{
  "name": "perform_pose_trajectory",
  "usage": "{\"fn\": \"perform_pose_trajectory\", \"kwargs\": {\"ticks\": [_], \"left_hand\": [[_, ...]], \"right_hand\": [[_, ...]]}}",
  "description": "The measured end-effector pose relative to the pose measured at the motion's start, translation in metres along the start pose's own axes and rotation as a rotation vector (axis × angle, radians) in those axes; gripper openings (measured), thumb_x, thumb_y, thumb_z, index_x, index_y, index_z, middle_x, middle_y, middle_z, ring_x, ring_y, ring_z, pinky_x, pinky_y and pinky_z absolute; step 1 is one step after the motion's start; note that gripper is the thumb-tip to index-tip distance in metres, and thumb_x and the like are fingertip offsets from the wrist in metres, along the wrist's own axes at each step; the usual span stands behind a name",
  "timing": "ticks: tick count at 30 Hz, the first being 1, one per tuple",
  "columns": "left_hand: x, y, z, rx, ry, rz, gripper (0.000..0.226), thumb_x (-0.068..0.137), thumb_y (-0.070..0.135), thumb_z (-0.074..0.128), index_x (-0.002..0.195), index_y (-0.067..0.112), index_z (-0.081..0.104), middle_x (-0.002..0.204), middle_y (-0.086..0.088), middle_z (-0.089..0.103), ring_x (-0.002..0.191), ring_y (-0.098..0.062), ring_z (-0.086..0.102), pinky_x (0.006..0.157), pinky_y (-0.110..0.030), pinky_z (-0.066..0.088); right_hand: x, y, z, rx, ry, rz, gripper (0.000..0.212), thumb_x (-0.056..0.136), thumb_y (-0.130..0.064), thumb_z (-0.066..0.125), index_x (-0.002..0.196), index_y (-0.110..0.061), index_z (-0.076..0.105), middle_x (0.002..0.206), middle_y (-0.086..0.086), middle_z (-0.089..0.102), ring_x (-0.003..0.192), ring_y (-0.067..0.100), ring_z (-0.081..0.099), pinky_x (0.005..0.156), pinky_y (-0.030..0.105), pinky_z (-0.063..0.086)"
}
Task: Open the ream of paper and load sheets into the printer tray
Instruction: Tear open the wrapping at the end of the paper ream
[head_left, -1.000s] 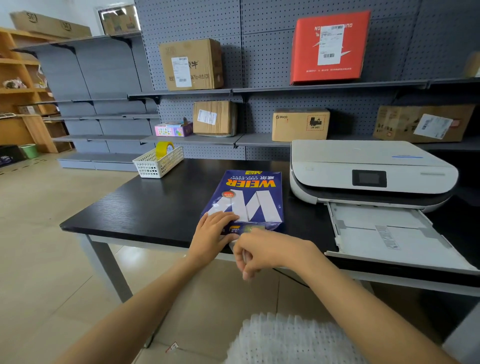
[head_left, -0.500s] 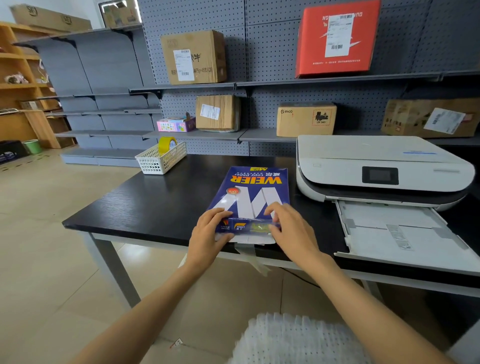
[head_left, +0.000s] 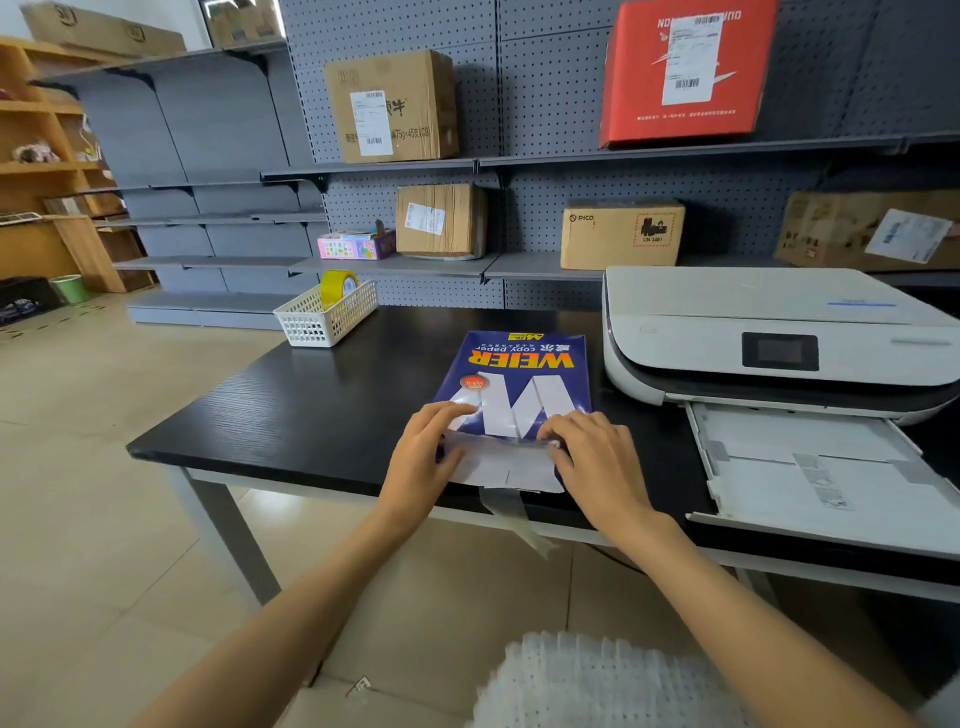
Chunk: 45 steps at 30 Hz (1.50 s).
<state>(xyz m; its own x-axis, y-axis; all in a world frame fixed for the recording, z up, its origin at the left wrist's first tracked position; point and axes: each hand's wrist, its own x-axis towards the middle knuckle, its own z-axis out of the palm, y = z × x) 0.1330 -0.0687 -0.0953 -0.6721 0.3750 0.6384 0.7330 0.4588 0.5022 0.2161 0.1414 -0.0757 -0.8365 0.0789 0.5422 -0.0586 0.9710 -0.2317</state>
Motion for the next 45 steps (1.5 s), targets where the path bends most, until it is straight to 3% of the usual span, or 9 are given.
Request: {"fn": "perform_pose_trajectory", "kwargs": {"ticks": [5, 9, 13, 17, 22, 25, 30, 40, 45], "left_hand": [[0.009, -0.005, -0.001, -0.020, 0.051, -0.040, 0.043, 0.086, -0.003, 0.066, 0.121, 0.022, 0.061, 0.114, 0.011, 0.054, 0.091, -0.007, 0.058, 0.079, -0.018, 0.053], [0.013, -0.008, 0.002, -0.040, 0.070, -0.078, 0.043, 0.085, 0.002, 0.070, 0.121, 0.024, 0.061, 0.103, 0.007, 0.056, 0.082, -0.010, 0.057, 0.072, -0.015, 0.050], [0.016, -0.009, 0.001, -0.066, 0.066, -0.126, 0.040, 0.086, 0.009, 0.072, 0.121, 0.024, 0.060, 0.094, 0.007, 0.054, 0.079, -0.005, 0.053, 0.069, -0.012, 0.046], [0.019, -0.011, 0.002, -0.057, 0.037, -0.159, 0.050, 0.079, 0.013, 0.078, 0.123, 0.028, 0.058, 0.096, 0.008, 0.053, 0.084, -0.008, 0.054, 0.072, -0.017, 0.047], [0.015, -0.021, 0.003, 0.094, -0.057, -0.255, 0.063, 0.080, 0.014, 0.077, 0.126, 0.043, 0.046, 0.109, 0.016, 0.053, 0.101, -0.006, 0.048, 0.077, -0.039, 0.057], [0.015, -0.022, 0.001, 0.100, -0.057, -0.250, 0.062, 0.081, 0.015, 0.075, 0.128, 0.041, 0.047, 0.110, 0.016, 0.053, 0.103, -0.006, 0.046, 0.079, -0.041, 0.056], [0.016, -0.021, -0.006, 0.095, -0.077, -0.189, 0.055, 0.084, 0.018, 0.071, 0.130, 0.037, 0.049, 0.106, 0.014, 0.054, 0.102, -0.011, 0.047, 0.082, -0.038, 0.052], [0.009, -0.022, -0.018, 0.072, -0.135, -0.183, 0.057, 0.087, 0.006, 0.066, 0.133, 0.034, 0.049, 0.115, 0.013, 0.054, 0.112, -0.011, 0.046, 0.095, -0.028, 0.048], [0.002, -0.023, -0.026, 0.090, -0.159, -0.163, 0.069, 0.079, -0.005, 0.058, 0.133, 0.037, 0.048, 0.116, 0.013, 0.056, 0.112, -0.012, 0.047, 0.098, -0.029, 0.042]], "right_hand": [[0.009, -0.001, -0.009, 0.092, -0.027, 0.104, 0.015, 0.098, -0.025, 0.055, 0.111, -0.023, 0.061, 0.103, -0.001, 0.071, 0.096, 0.020, 0.062, 0.082, 0.033, 0.041], [0.015, 0.001, -0.008, 0.135, -0.079, 0.171, 0.016, 0.100, -0.026, 0.052, 0.113, -0.021, 0.059, 0.109, 0.003, 0.071, 0.099, 0.024, 0.063, 0.074, 0.031, 0.036], [0.020, 0.003, -0.007, 0.229, -0.143, 0.277, 0.017, 0.098, -0.029, 0.055, 0.111, -0.020, 0.060, 0.114, 0.005, 0.070, 0.099, 0.027, 0.064, 0.081, 0.037, 0.049], [0.021, 0.001, -0.007, 0.264, -0.165, 0.297, 0.021, 0.094, -0.037, 0.060, 0.107, -0.021, 0.062, 0.109, 0.003, 0.071, 0.095, 0.023, 0.064, 0.078, 0.037, 0.051], [0.021, -0.010, -0.013, 0.064, -0.233, 0.237, 0.042, 0.077, -0.050, 0.075, 0.106, -0.024, 0.060, 0.098, -0.004, 0.062, 0.090, 0.017, 0.055, 0.069, 0.029, 0.041], [0.027, -0.011, -0.017, 0.055, -0.256, 0.246, 0.034, 0.077, -0.043, 0.078, 0.099, -0.025, 0.060, 0.093, -0.006, 0.061, 0.087, 0.017, 0.054, 0.064, 0.028, 0.038], [0.031, -0.003, -0.022, 0.109, -0.335, 0.280, 0.024, 0.080, -0.029, 0.077, 0.095, -0.026, 0.059, 0.104, -0.002, 0.067, 0.090, 0.017, 0.058, 0.051, 0.021, 0.032], [0.028, 0.002, -0.032, 0.078, -0.468, 0.269, 0.031, 0.081, -0.011, 0.073, 0.105, -0.025, 0.060, 0.108, 0.001, 0.064, 0.088, 0.020, 0.055, 0.060, 0.025, 0.037], [0.025, 0.011, -0.035, 0.112, -0.497, 0.260, 0.031, 0.082, -0.004, 0.070, 0.103, -0.023, 0.057, 0.113, 0.005, 0.063, 0.087, 0.019, 0.050, 0.052, 0.023, 0.035]]}}
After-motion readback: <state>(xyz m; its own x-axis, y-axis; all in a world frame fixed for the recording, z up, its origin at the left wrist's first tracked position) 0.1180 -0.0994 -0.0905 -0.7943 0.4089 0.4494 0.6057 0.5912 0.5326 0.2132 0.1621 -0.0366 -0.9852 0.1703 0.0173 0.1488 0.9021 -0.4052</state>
